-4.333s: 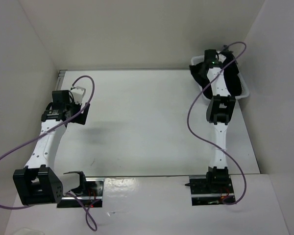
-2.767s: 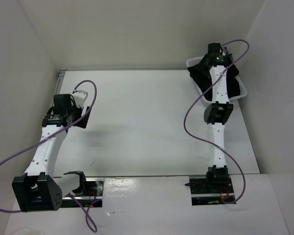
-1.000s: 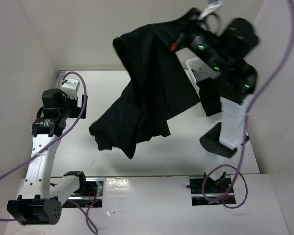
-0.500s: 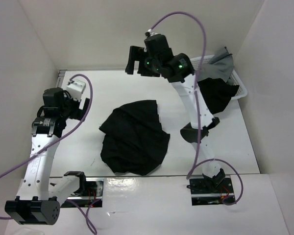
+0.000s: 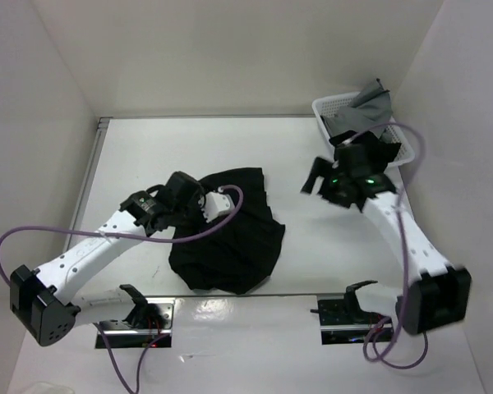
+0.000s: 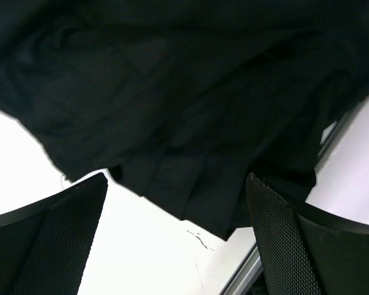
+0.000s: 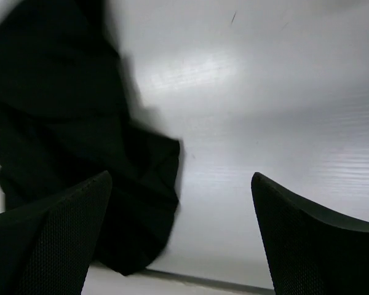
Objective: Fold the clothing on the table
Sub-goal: Flatten the skirt out
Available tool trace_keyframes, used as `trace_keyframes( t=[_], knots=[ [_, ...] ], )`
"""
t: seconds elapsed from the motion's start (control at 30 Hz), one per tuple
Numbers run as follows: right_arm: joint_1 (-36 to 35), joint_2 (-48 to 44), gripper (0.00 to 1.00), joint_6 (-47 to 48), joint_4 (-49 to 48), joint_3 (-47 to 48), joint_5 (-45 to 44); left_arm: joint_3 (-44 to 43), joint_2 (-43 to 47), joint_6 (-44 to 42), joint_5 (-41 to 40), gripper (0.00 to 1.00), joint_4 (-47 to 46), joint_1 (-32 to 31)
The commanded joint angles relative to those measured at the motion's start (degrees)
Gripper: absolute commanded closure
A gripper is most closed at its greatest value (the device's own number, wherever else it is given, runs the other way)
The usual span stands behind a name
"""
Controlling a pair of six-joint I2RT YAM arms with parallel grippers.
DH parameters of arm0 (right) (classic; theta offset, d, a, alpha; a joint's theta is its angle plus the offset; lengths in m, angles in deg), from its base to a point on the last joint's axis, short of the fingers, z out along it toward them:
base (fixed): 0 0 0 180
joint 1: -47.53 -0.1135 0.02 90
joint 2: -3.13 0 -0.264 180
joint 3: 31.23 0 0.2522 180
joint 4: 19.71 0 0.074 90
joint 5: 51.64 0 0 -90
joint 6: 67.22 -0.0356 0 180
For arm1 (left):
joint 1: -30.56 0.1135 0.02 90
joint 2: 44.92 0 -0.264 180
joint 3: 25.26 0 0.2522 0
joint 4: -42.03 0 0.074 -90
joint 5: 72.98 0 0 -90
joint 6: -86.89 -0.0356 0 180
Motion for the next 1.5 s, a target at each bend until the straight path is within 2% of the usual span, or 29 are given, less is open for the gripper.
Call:
trace_keyframes(
  t=[0.0, 0.03, 0.13, 0.23, 0.33, 0.4, 0.5, 0.73, 0.9, 0.93, 1.07, 1.13, 1.17, 1.2, 1.23, 1.33, 1.37, 1.4, 1.47],
  knots=[
    [-8.2, 7.2, 0.02, 3.5, -13.2, -2.2, 6.9, 0.3, -2.4, -0.6, -3.9, 0.01, -1.0, -5.3],
    [-8.2, 9.2, 0.02, 3.5, -14.1, 0.2, 8.4, 0.3, -3.7, -1.2, -6.1, 0.01, -1.0, -9.8],
    [-9.2, 14.3, 0.02, 2.3, -19.0, 2.1, 9.0, 0.3, -7.0, -1.8, -9.9, 0.01, -2.4, -17.2],
    [-8.7, 19.0, 0.02, 0.9, -24.9, 1.5, 12.6, 2.1, -9.2, -1.0, -10.6, 0.01, -6.9, -22.9],
    [-9.4, 27.9, 0.02, 0.3, -27.5, 3.3, 16.4, 5.9, -10.9, -0.5, -12.5, 0.01, -13.5, -26.8],
    [-10.0, 31.1, 0.02, 0.3, -27.5, 4.5, 16.4, 7.6, -10.9, -1.0, -16.1, 0.01, -18.7, -26.9],
    [-10.0, 36.3, 0.02, 0.3, -29.5, 6.6, 17.0, 8.8, -12.6, -1.0, -19.2, 0.01, -21.6, -26.9],
    [-10.0, 42.0, 0.02, -2.4, -32.5, 10.3, 19.3, 7.4, -21.5, 2.2, -12.6, 0.01, -22.7, -26.9],
    [-11.7, 43.9, 0.02, -3.6, -32.5, 12.4, 19.9, 10.8, -21.5, 1.4, -11.8, 0.01, -27.2, -26.9],
    [-12.2, 45.6, 0.02, -4.3, -32.5, 13.1, 19.2, 10.8, -22.9, 1.4, -12.8, 0.05, -27.8, -26.9],
    [-12.2, 47.5, 0.02, -6.5, -31.7, 13.1, 16.8, 11.3, -23.5, 2.9, -16.2, 0.36, -29.1, -26.9],
    [-11.7, 47.5, 0.02, -7.7, -30.3, 12.5, 16.0, 10.7, -21.1, 3.5, -16.2, 0.48, -27.6, -26.9],
    [-10.8, 47.5, 0.05, -7.7, -30.3, 11.8, 15.4, 10.1, -20.1, 4.0, -16.7, 0.57, -26.7, -26.9],
    [-9.9, 47.5, 0.07, -8.6, -30.3, 11.2, 15.4, 10.1, -17.6, 4.6, -17.7, 0.76, -25.0, -26.9],
    [-9.9, 47.5, 0.09, -9.1, -30.3, 11.2, 15.4, 9.2, -16.5, 4.6, -17.7, 0.81, -24.1, -26.9],
    [-9.2, 49.4, 0.28, -9.1, -30.3, 12.3, 18.4, 8.7, -13.7, 4.6, -19.1, 0.9, -20.9, -26.9],
    [-9.2, 50.1, 0.37, -8.6, -30.3, 12.4, 19.3, 8.7, -13.2, 4.6, -19.1, 0.93, -20.1, -26.9],
    [-9.2, 50.6, 0.6, -8.6, -30.9, 12.4, 20.2, 8.7, -12.5, 4.6, -19.1, 0.97, -18.7, -26.9],
    [-9.2, 50.0, 0.83, -9.6, -33.5, 10.7, 22.1, 8.7, -9.9, 5.3, -19.1, 1.0, -15.9, -26.9]
  ],
)
